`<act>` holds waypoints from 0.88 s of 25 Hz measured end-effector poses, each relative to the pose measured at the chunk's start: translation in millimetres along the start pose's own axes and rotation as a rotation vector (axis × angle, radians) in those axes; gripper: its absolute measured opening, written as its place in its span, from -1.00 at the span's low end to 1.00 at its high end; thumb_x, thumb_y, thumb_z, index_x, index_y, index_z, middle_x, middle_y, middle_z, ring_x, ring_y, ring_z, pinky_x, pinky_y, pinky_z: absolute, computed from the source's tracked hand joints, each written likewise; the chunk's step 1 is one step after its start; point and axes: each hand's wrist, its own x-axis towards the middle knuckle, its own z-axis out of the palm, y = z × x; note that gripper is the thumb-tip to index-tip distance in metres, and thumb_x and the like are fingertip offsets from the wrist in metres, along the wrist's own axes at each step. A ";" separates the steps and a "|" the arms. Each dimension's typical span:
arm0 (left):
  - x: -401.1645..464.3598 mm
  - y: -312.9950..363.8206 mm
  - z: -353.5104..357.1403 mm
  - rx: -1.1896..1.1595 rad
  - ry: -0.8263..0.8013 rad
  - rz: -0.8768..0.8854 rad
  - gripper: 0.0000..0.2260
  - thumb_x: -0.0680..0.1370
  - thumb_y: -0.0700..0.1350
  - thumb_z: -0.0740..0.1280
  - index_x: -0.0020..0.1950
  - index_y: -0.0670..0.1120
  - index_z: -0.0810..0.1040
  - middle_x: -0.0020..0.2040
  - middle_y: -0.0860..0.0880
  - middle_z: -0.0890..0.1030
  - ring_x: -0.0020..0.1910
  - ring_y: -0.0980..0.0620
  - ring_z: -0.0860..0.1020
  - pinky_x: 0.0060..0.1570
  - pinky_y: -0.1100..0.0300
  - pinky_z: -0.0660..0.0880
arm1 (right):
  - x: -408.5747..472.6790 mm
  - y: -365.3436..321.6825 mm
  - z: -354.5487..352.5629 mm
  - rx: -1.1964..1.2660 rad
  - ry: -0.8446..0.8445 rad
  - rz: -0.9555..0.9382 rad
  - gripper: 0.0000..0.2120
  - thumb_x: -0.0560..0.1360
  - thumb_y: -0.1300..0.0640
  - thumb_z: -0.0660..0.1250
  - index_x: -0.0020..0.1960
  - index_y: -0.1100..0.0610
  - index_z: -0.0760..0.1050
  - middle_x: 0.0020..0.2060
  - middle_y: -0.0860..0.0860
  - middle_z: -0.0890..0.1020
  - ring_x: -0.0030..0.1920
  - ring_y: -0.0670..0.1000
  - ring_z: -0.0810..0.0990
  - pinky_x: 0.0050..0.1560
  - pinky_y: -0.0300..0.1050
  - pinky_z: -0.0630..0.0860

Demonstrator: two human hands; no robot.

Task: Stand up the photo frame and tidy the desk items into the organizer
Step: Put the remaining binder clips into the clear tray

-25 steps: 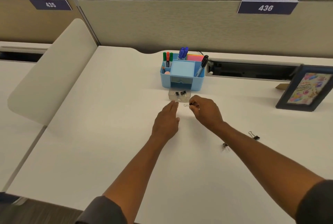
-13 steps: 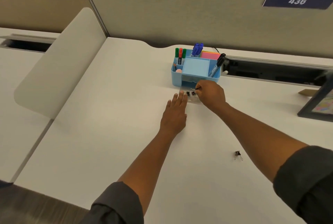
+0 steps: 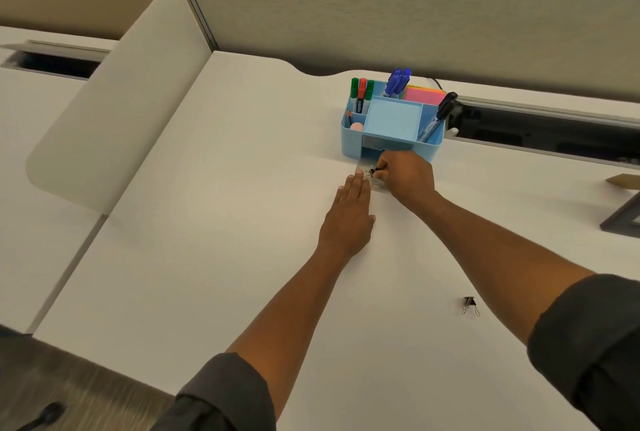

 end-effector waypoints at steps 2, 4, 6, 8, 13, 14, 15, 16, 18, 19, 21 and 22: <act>-0.8 1.0 -0.8 0.005 -0.007 0.000 -0.33 0.62 -0.06 0.20 0.58 -0.16 -0.14 0.59 -0.08 -0.16 0.56 -0.02 -0.17 0.43 0.17 -0.24 | -0.1 0.5 -1.3 -0.013 -0.007 -0.006 -0.85 0.51 -0.01 0.39 0.00 0.04 0.60 -0.10 0.03 0.67 -0.13 0.01 0.56 -0.12 -0.14 0.48; -0.5 0.6 -3.3 0.009 -0.006 0.000 -0.34 0.62 -0.07 0.21 0.58 -0.16 -0.13 0.59 -0.09 -0.14 0.56 -0.02 -0.17 0.45 0.16 -0.22 | -2.7 0.5 -4.3 0.006 -0.008 -0.004 -0.85 0.52 0.02 0.39 0.03 0.06 0.57 -0.07 0.05 0.66 -0.13 0.01 0.52 -0.09 -0.12 0.49; -1.9 0.1 -6.6 0.020 0.000 0.009 -0.34 0.62 -0.08 0.21 0.58 -0.16 -0.11 0.59 -0.09 -0.13 0.56 -0.02 -0.16 0.46 0.15 -0.19 | -8.7 1.8 -8.2 0.025 0.016 -0.015 -0.85 0.53 0.05 0.38 0.06 0.07 0.55 -0.04 0.06 0.65 -0.13 0.01 0.51 -0.09 -0.10 0.48; -3.8 0.3 -11.5 0.023 0.012 0.018 -0.35 0.62 -0.09 0.21 0.58 -0.16 -0.09 0.59 -0.10 -0.12 0.56 -0.03 -0.15 0.48 0.14 -0.16 | -17.2 4.0 -13.1 0.036 0.060 -0.042 -0.85 0.53 0.07 0.37 0.08 0.07 0.54 -0.02 0.06 0.65 -0.10 0.03 0.53 -0.09 -0.09 0.49; -10.9 20.0 -22.5 -0.022 0.046 -0.011 -0.39 0.63 -0.06 0.21 0.58 -0.14 -0.03 0.59 -0.08 -0.05 0.56 -0.02 -0.09 0.49 0.11 -0.08 | -41.8 12.2 -23.1 0.121 0.053 -0.009 -0.78 0.52 0.06 0.40 0.14 0.07 0.54 0.05 0.06 0.65 -0.04 0.05 0.58 -0.03 -0.10 0.50; -13.6 26.8 -22.5 -0.034 0.047 -0.014 -0.40 0.63 -0.06 0.21 0.58 -0.13 0.00 0.59 -0.08 -0.01 0.56 -0.03 -0.05 0.49 0.10 -0.04 | -48.0 15.4 -24.7 0.133 0.061 0.000 -0.77 0.52 0.07 0.40 0.15 0.07 0.54 0.06 0.06 0.65 -0.04 0.04 0.58 -0.03 -0.12 0.48; -17.3 33.4 -21.5 -0.039 0.050 -0.011 -0.42 0.63 -0.05 0.22 0.57 -0.12 0.04 0.59 -0.07 0.04 0.56 -0.03 0.00 0.49 0.08 0.02 | -55.9 19.1 -26.2 0.140 0.074 0.001 -0.77 0.52 0.08 0.40 0.16 0.07 0.54 0.08 0.06 0.65 -0.03 0.04 0.58 -0.04 -0.14 0.47; -21.4 39.8 -19.7 -0.039 0.057 -0.004 -0.45 0.62 -0.04 0.23 0.56 -0.11 0.12 0.58 -0.07 0.10 0.55 -0.04 0.06 0.47 0.07 0.09 | -64.6 23.2 -27.5 0.143 0.087 0.001 -0.77 0.52 0.09 0.39 0.17 0.06 0.53 0.09 0.06 0.64 -0.03 0.04 0.58 -0.03 -0.15 0.47; -30.2 51.8 -15.4 -0.040 0.070 0.017 -0.56 0.62 -0.02 0.25 0.48 -0.07 0.32 0.51 -0.06 0.28 0.49 -0.04 0.20 0.42 0.05 0.21 | -82.4 34.7 -29.3 0.153 0.109 0.006 -0.79 0.55 0.12 0.36 0.18 0.06 0.53 0.10 0.05 0.64 0.00 0.03 0.59 0.00 -0.16 0.47; -35.5 58.6 -12.8 -0.049 0.060 0.028 -0.61 0.61 -0.01 0.26 0.43 -0.06 0.40 0.45 -0.05 0.37 0.43 -0.04 0.28 0.36 0.06 0.27 | -92.6 42.8 -29.9 0.158 0.119 0.014 -0.80 0.56 0.14 0.34 0.18 0.06 0.54 0.10 0.04 0.64 0.00 0.03 0.59 0.00 -0.16 0.48; -47.5 72.9 -6.7 -0.075 0.013 0.064 -0.69 0.60 -0.01 0.29 0.33 -0.03 0.49 0.31 -0.03 0.48 0.29 -0.03 0.39 0.22 0.07 0.38 | -114.6 61.2 -30.0 0.152 0.143 0.024 -0.82 0.58 0.17 0.29 0.16 0.04 0.55 0.07 0.02 0.65 -0.02 0.01 0.58 -0.02 -0.14 0.50; -54.6 81.4 -3.1 -0.084 -0.019 0.084 -0.71 0.59 -0.03 0.30 0.31 -0.01 0.51 0.27 -0.03 0.50 0.24 -0.03 0.42 0.16 0.07 0.41 | -126.9 72.0 -29.4 0.149 0.154 0.025 -0.82 0.59 0.18 0.26 0.14 0.02 0.55 0.04 -0.01 0.66 -0.03 0.00 0.58 -0.05 -0.13 0.50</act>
